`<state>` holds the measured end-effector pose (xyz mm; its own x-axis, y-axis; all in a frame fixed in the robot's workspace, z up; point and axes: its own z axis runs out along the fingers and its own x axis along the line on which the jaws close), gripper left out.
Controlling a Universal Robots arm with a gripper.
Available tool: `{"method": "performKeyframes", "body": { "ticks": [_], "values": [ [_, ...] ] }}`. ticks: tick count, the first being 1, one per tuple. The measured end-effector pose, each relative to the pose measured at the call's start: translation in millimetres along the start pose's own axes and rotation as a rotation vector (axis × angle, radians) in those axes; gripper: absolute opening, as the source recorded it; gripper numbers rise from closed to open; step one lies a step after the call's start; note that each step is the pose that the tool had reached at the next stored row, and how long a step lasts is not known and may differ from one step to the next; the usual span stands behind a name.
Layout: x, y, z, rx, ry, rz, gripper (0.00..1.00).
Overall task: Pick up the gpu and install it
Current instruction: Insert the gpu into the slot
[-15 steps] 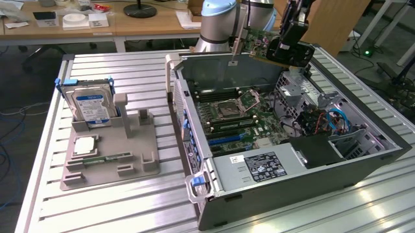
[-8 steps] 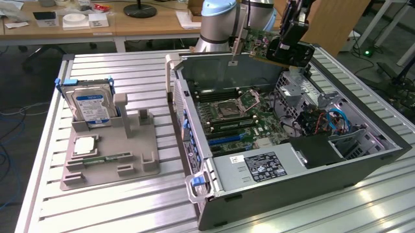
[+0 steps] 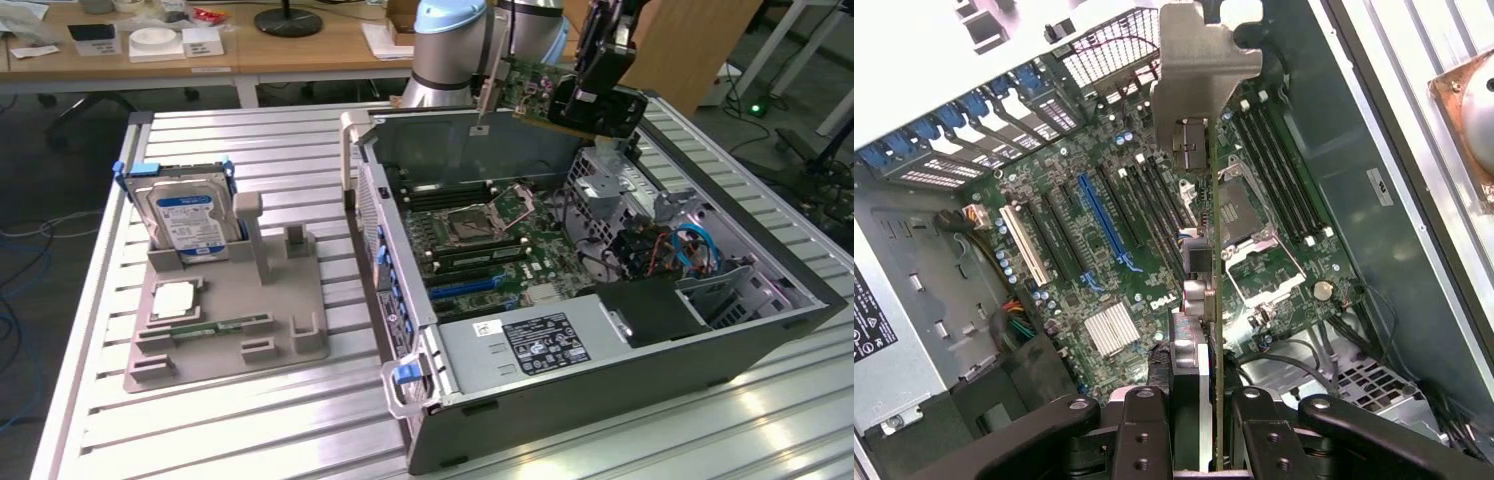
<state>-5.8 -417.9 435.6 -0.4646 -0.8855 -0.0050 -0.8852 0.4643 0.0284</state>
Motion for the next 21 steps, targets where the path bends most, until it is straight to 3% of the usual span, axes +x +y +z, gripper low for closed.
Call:
{"method": "performKeyframes", "body": {
  "ticks": [18, 21],
  "values": [
    [0.0, 0.0, 0.0, -0.0001, 0.0005, -0.019, 0.28],
    [0.0, 0.0, 0.0, -0.0002, 0.0014, -0.05, 0.28]
  ]
}}
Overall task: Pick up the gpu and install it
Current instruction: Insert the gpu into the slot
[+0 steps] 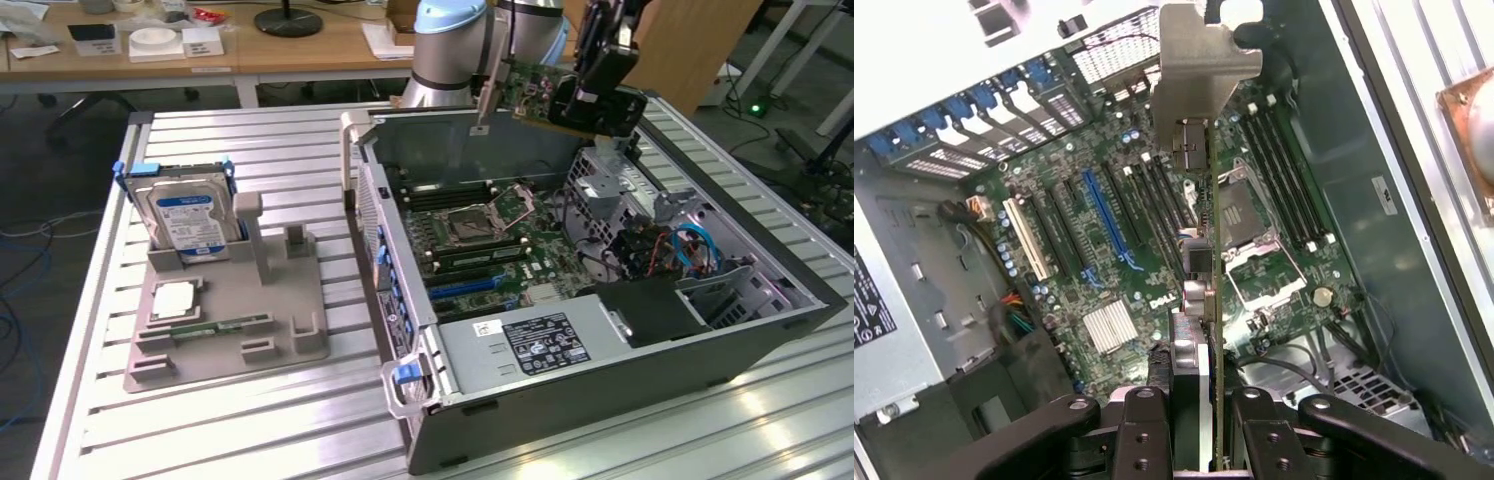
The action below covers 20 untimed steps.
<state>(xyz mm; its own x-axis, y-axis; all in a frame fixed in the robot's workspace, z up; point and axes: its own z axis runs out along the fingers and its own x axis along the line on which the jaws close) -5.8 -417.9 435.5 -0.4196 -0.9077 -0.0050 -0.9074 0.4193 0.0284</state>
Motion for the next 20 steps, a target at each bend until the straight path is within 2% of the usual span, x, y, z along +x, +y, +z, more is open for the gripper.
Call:
{"method": "performKeyframes", "body": {
  "ticks": [5, 9, 12, 20],
  "values": [
    [0.4, 0.7, 0.0, 0.0004, 0.0013, -0.052, 0.28],
    [1.0, 2.3, 0.5, 0.0135, -0.0043, -0.063, 0.28],
    [1.3, 2.9, 0.6, 0.0201, -0.0067, -0.076, 0.28],
    [2.0, 3.8, 0.7, 0.0206, -0.0062, -0.129, 0.28]
  ]
}}
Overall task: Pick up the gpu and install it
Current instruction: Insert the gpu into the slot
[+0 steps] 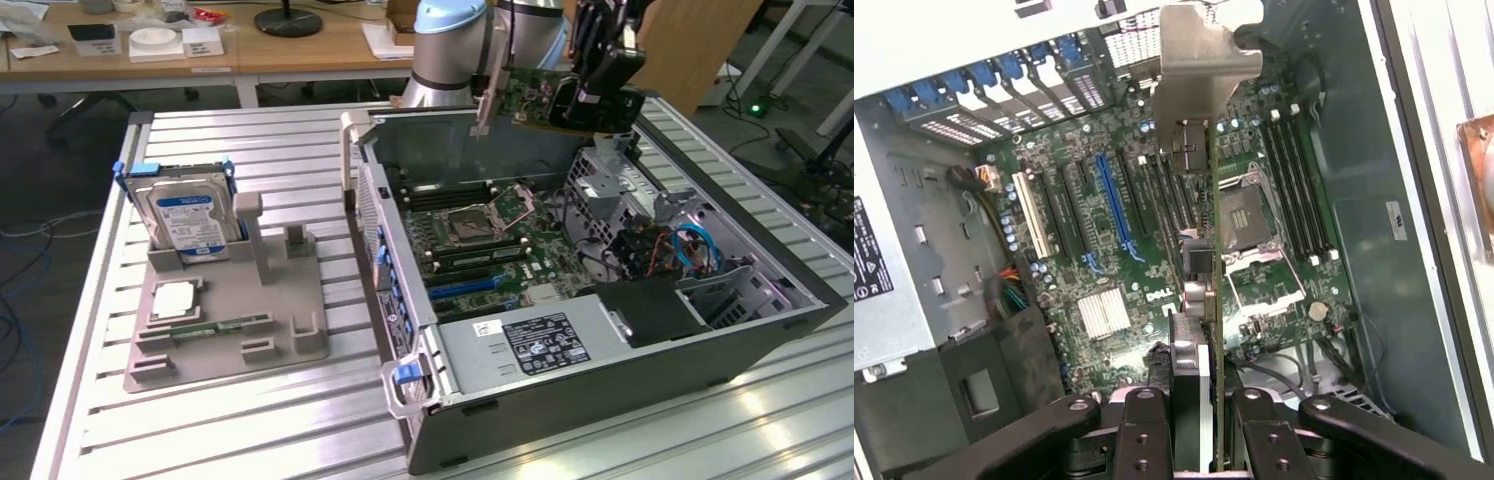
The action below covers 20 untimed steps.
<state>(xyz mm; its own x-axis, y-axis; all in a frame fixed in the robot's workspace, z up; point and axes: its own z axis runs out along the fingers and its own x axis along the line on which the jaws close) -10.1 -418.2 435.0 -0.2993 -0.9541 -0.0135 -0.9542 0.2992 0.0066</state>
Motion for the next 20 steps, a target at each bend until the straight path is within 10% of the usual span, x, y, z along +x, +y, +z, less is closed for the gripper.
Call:
{"method": "performKeyframes", "body": {
  "ticks": [20],
  "values": [
    [4.1, 7.0, 0.1, -0.0012, 0.0007, -0.129, 0.28]
  ]
}}
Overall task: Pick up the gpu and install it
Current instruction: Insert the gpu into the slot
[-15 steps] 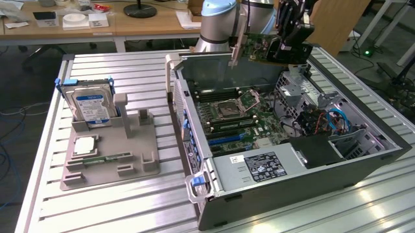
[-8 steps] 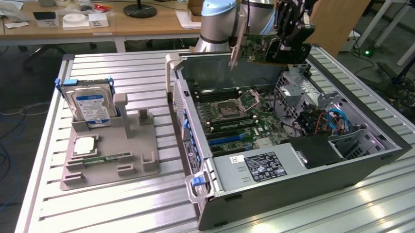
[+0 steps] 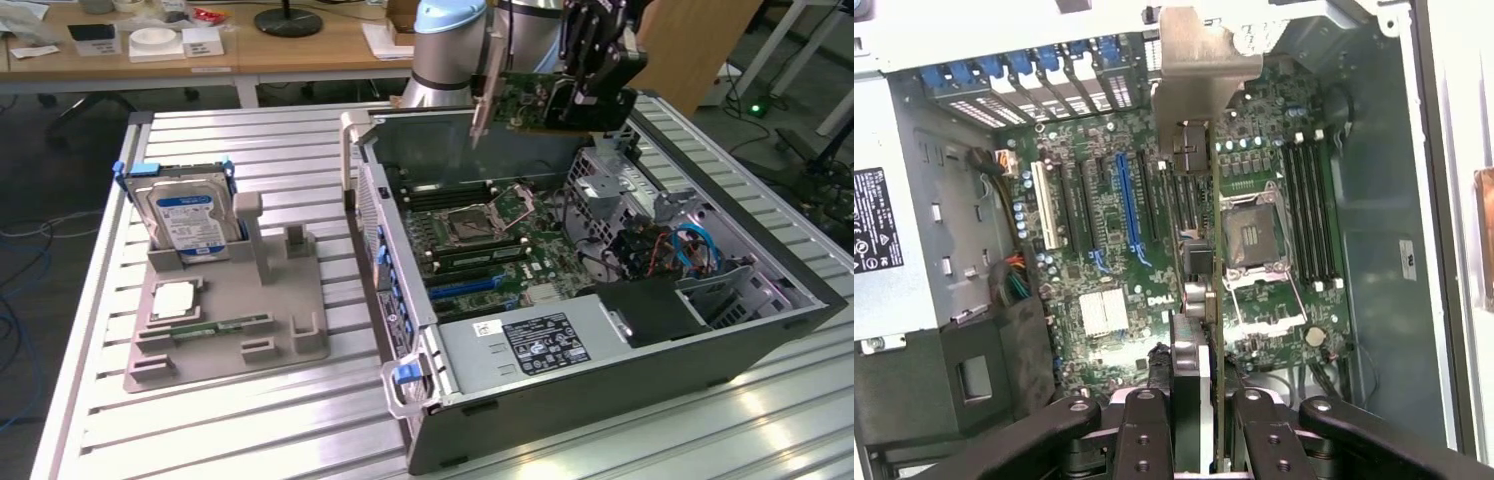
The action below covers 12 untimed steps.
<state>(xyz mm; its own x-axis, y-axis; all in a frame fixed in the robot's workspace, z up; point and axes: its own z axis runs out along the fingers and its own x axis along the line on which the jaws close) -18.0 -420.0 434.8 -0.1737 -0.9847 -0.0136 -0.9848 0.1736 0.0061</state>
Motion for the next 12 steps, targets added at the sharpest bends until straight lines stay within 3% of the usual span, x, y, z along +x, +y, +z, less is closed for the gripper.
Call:
{"method": "performKeyframes", "body": {
  "ticks": [12],
  "values": [
    [2.5, 6.9, 0.0, -0.0001, 0.0003, -0.075, 0.28]
  ]
}}
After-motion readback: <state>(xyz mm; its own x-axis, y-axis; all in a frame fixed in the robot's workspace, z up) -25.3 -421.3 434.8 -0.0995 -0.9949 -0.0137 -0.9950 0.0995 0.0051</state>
